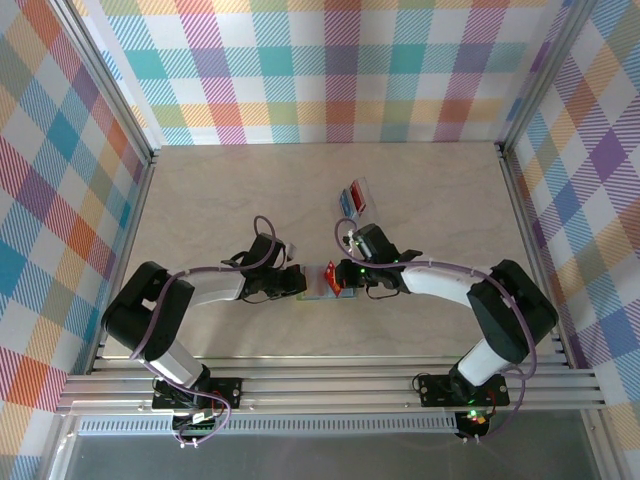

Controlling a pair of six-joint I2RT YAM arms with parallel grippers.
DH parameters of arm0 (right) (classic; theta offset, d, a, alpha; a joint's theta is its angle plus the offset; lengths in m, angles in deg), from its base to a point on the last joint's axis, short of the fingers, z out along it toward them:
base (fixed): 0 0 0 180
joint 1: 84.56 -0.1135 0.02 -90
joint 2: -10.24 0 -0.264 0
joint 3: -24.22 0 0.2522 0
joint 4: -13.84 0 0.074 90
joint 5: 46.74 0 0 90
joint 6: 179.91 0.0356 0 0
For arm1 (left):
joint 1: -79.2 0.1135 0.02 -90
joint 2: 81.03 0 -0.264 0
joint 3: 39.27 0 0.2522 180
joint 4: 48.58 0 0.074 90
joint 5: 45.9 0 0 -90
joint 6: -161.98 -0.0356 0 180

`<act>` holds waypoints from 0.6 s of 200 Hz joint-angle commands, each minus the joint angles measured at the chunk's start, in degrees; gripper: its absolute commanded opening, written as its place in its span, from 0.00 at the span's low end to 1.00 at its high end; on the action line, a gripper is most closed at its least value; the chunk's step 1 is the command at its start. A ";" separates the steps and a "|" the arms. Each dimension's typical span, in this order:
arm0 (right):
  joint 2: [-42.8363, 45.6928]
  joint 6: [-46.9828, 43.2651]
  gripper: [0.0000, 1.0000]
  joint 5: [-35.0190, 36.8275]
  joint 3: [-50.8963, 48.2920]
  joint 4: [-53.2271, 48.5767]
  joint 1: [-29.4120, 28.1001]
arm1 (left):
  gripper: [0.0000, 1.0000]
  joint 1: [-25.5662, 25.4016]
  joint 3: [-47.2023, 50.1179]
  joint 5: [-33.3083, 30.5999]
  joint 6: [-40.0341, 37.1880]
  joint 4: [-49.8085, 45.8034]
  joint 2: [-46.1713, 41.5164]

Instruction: Put the credit cards into the card holder

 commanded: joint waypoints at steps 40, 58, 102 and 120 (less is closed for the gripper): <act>0.11 1.12 0.00 -3.99 -0.02 1.91 0.22 | 0.00 -0.37 -0.49 -3.58 0.01 -6.28 1.11; 0.71 1.30 0.00 -4.23 -0.11 1.67 0.21 | 0.00 -0.37 -0.70 -3.60 -0.05 -6.55 1.26; 0.37 1.77 0.00 -5.28 -0.19 2.09 0.57 | 0.00 -0.30 -0.90 -4.38 -0.07 -7.34 1.33; 0.78 1.96 0.00 -4.44 -0.39 1.31 0.57 | 0.00 -0.30 -1.02 -4.99 -0.13 -7.95 1.51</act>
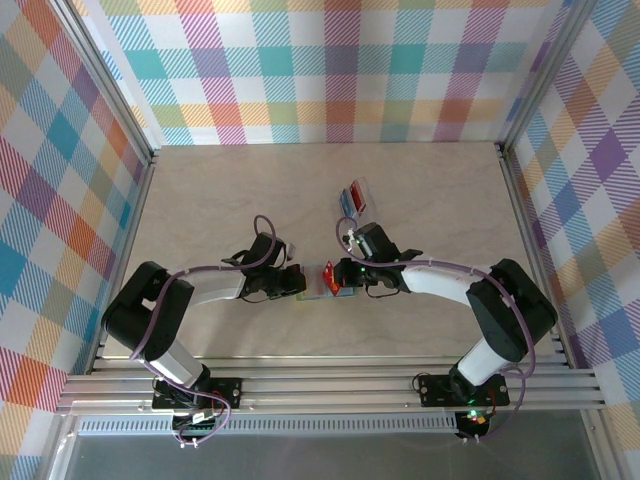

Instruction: Put the credit cards into the card holder

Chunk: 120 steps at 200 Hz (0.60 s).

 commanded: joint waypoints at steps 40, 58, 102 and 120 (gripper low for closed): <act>2.89 1.55 0.00 -2.25 -2.44 0.54 0.12 | 0.00 -0.31 -0.26 -4.40 -0.09 -5.94 1.94; 2.51 1.90 0.00 -3.09 -2.79 0.76 0.08 | 0.00 -0.28 -0.34 -4.40 -0.03 -5.92 2.10; 2.56 2.07 0.00 -4.47 -3.44 1.26 0.09 | 0.00 -0.34 -0.50 -4.95 -0.15 -6.18 2.46; 3.49 2.07 0.00 -3.95 -3.45 0.46 0.08 | 0.00 -0.31 -0.56 -5.02 -0.09 -6.23 2.80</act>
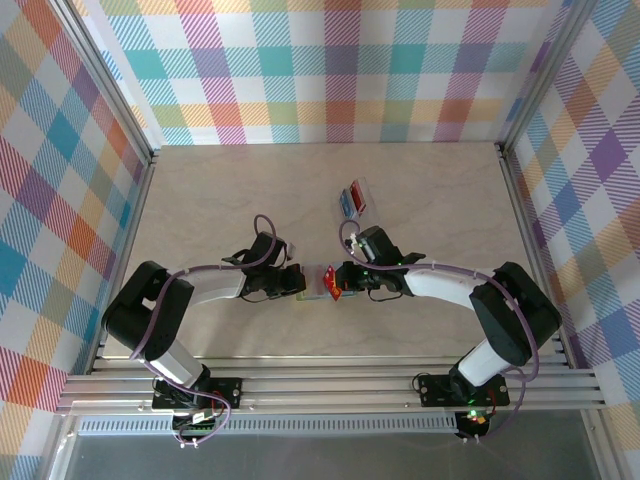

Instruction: Put the credit cards into the card holder

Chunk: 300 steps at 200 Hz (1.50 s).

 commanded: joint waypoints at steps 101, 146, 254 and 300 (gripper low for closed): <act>1.96 0.23 0.00 -3.42 0.15 -0.83 0.09 | 0.00 -0.29 0.08 -4.11 -0.09 -4.89 2.78; -1.09 0.81 0.00 -3.35 0.99 0.10 0.51 | 0.00 -0.27 0.05 -3.94 -0.08 -4.85 2.77; -6.79 6.06 0.00 -7.06 1.03 5.95 5.12 | 0.00 -0.28 0.17 -4.22 -0.03 -4.95 2.21; -10.88 9.14 0.00 -9.12 1.94 9.25 6.83 | 0.00 -0.24 0.09 -4.31 -0.15 -5.10 2.36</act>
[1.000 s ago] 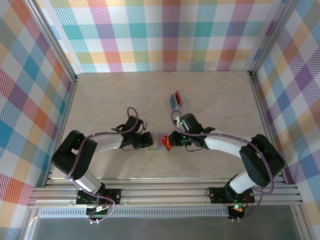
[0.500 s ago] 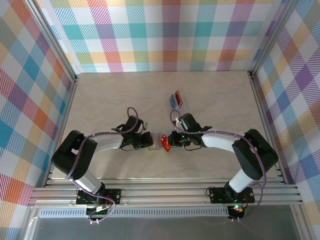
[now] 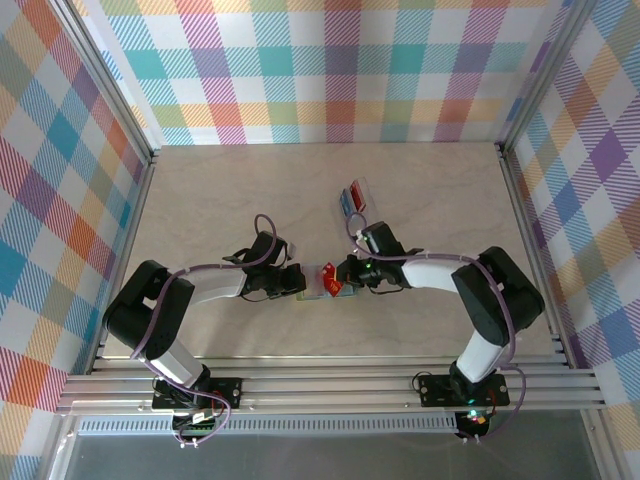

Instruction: Put the credit cards into the card holder

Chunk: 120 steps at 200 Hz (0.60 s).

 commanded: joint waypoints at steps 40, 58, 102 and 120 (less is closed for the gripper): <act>-4.20 3.47 0.00 0.26 1.56 2.48 1.48 | 0.00 -0.26 0.52 -4.38 -0.14 -4.41 2.22; -4.91 3.93 0.00 0.60 1.86 2.56 1.52 | 0.00 -0.24 0.48 -4.28 -0.13 -4.33 2.25; -4.69 7.04 0.00 1.12 0.92 4.51 1.52 | 0.00 -0.24 0.46 -4.42 -0.15 -4.39 2.52; -4.68 9.06 0.00 1.58 -0.35 6.48 1.46 | 0.00 -0.24 0.32 -4.33 -0.14 -4.34 2.72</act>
